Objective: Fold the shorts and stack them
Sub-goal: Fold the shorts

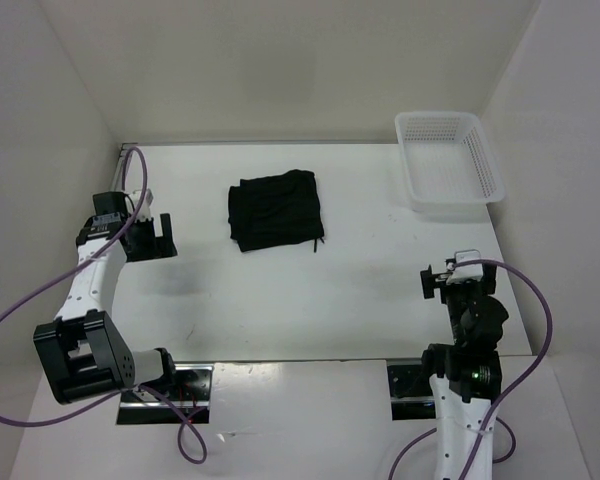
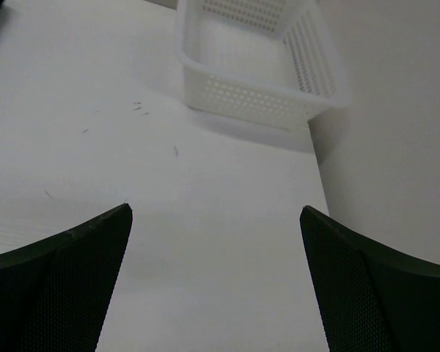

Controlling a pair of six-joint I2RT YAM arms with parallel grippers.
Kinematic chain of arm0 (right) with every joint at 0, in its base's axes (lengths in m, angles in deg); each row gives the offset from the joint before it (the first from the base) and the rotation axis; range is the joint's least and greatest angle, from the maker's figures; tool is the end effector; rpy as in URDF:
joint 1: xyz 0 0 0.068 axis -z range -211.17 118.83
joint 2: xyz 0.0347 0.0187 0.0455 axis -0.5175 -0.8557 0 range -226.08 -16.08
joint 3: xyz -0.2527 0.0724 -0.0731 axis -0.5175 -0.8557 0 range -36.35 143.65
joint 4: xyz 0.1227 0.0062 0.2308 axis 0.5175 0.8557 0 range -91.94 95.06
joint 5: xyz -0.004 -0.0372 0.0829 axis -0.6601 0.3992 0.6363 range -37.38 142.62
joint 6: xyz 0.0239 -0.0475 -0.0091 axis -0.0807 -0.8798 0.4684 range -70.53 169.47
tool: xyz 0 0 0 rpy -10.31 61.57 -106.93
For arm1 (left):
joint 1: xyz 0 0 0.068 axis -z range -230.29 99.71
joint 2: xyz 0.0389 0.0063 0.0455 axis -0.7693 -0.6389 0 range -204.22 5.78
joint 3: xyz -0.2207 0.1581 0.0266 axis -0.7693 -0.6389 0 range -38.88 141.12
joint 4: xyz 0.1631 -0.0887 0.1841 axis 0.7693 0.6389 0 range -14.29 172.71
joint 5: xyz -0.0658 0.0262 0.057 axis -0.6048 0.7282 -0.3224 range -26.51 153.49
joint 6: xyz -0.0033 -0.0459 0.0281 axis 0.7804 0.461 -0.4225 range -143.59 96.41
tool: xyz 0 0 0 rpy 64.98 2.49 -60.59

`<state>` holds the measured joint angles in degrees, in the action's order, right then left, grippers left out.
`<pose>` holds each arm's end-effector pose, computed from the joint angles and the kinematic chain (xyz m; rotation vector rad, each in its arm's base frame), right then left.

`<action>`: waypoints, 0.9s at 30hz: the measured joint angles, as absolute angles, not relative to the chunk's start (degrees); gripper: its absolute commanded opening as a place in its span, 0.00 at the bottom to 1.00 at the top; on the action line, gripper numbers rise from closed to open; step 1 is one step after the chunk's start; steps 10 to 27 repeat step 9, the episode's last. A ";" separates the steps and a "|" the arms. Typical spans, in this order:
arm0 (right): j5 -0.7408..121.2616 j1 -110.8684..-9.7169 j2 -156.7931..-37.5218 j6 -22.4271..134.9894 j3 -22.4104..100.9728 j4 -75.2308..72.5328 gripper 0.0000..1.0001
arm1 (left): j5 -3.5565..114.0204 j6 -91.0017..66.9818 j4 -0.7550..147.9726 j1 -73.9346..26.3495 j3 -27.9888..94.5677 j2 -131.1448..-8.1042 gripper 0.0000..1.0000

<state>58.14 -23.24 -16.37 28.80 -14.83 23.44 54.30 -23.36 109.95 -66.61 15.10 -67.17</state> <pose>0.0716 -0.0064 0.2516 -0.2566 1.6315 -0.3018 0.2503 0.0675 0.2556 -0.2916 2.4671 -0.0820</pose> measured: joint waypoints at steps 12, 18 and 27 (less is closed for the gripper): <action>45.46 -23.37 -16.33 32.82 -15.05 23.84 1.00 | 56.25 -23.36 110.04 -66.61 13.94 -67.21 1.00; 45.46 -23.37 -16.33 32.82 -15.05 23.84 1.00 | 56.25 -23.36 110.04 -66.61 13.94 -67.21 1.00; 45.46 -23.37 -16.33 32.82 -15.05 23.84 1.00 | 56.25 -23.36 110.04 -66.61 13.94 -67.21 1.00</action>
